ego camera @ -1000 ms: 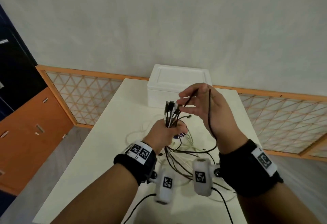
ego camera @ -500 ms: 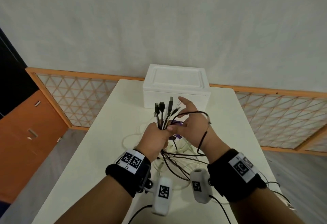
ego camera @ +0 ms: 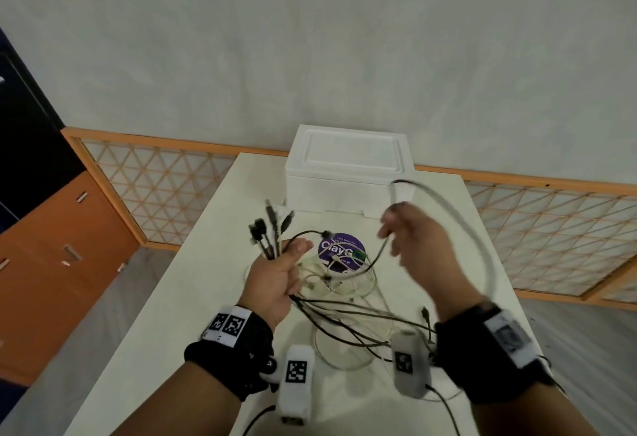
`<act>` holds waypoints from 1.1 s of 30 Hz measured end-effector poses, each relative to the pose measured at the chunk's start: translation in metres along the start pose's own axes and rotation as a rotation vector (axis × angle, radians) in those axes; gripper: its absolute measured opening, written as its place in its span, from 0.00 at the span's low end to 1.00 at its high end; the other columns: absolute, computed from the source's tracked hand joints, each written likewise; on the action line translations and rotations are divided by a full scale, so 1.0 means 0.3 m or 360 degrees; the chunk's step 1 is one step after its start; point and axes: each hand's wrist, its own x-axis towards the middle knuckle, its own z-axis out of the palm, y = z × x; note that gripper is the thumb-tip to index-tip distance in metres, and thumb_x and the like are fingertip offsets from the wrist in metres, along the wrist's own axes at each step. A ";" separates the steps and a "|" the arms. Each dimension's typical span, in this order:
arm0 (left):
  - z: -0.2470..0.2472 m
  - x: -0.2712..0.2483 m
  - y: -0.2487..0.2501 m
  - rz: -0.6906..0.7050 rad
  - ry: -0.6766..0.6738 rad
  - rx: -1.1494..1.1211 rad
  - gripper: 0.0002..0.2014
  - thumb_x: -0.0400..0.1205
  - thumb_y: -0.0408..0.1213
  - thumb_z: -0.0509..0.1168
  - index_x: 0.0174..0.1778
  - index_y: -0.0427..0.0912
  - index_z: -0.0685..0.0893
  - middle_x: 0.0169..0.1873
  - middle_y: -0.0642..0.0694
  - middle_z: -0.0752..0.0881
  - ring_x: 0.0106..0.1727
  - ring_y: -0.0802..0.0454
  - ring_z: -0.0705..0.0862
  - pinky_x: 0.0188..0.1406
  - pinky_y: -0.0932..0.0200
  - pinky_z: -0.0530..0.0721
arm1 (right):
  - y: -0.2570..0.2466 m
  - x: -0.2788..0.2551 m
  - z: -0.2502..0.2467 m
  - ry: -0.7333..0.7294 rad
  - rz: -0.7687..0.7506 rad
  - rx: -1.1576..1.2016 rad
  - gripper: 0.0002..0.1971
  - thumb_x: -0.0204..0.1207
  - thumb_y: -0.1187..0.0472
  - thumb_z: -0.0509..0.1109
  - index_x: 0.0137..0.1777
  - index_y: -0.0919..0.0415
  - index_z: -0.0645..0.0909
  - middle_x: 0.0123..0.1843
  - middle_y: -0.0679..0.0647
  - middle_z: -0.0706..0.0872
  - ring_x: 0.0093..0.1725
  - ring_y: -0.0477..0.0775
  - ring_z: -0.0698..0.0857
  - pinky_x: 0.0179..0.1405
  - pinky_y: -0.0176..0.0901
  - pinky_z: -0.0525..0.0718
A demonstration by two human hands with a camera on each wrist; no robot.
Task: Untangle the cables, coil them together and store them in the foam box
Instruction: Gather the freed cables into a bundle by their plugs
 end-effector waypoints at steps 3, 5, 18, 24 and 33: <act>-0.078 0.002 -0.029 -0.0091 0.0115 -0.0107 0.06 0.83 0.36 0.65 0.42 0.40 0.86 0.26 0.50 0.85 0.12 0.61 0.59 0.11 0.70 0.57 | -0.043 -0.011 -0.176 0.0307 -0.0090 0.0070 0.12 0.83 0.61 0.60 0.38 0.52 0.77 0.32 0.50 0.83 0.22 0.45 0.77 0.19 0.35 0.74; -0.116 -0.006 -0.052 -0.0118 0.0120 -0.0127 0.10 0.84 0.41 0.62 0.44 0.40 0.85 0.20 0.53 0.76 0.12 0.61 0.58 0.11 0.70 0.56 | -0.032 -0.037 -0.266 0.0444 -0.0141 -0.0035 0.11 0.83 0.59 0.61 0.40 0.50 0.79 0.32 0.51 0.81 0.23 0.46 0.78 0.23 0.39 0.78; -0.113 -0.136 -0.046 -0.0080 0.0040 -0.0469 0.18 0.84 0.42 0.61 0.27 0.48 0.68 0.16 0.54 0.61 0.12 0.60 0.57 0.12 0.66 0.54 | 0.079 -0.244 -0.271 -0.0045 0.0211 -0.0717 0.24 0.73 0.57 0.74 0.69 0.49 0.77 0.67 0.47 0.78 0.55 0.45 0.79 0.57 0.39 0.75; 0.000 -0.210 -0.045 -0.0110 -0.0199 -0.0667 0.25 0.82 0.45 0.61 0.16 0.46 0.68 0.17 0.50 0.70 0.15 0.58 0.65 0.15 0.67 0.65 | 0.048 -0.349 0.191 -0.1207 -0.0173 -0.0732 0.27 0.70 0.49 0.74 0.67 0.50 0.69 0.58 0.51 0.85 0.59 0.54 0.83 0.53 0.44 0.79; -0.283 -0.143 0.075 0.0067 0.0109 -0.0837 0.10 0.80 0.47 0.62 0.45 0.49 0.87 0.30 0.53 0.87 0.17 0.63 0.71 0.18 0.72 0.73 | 0.314 -0.381 -0.035 -0.0879 0.0115 -0.1189 0.18 0.73 0.34 0.65 0.34 0.47 0.70 0.28 0.44 0.73 0.38 0.46 0.76 0.33 0.40 0.68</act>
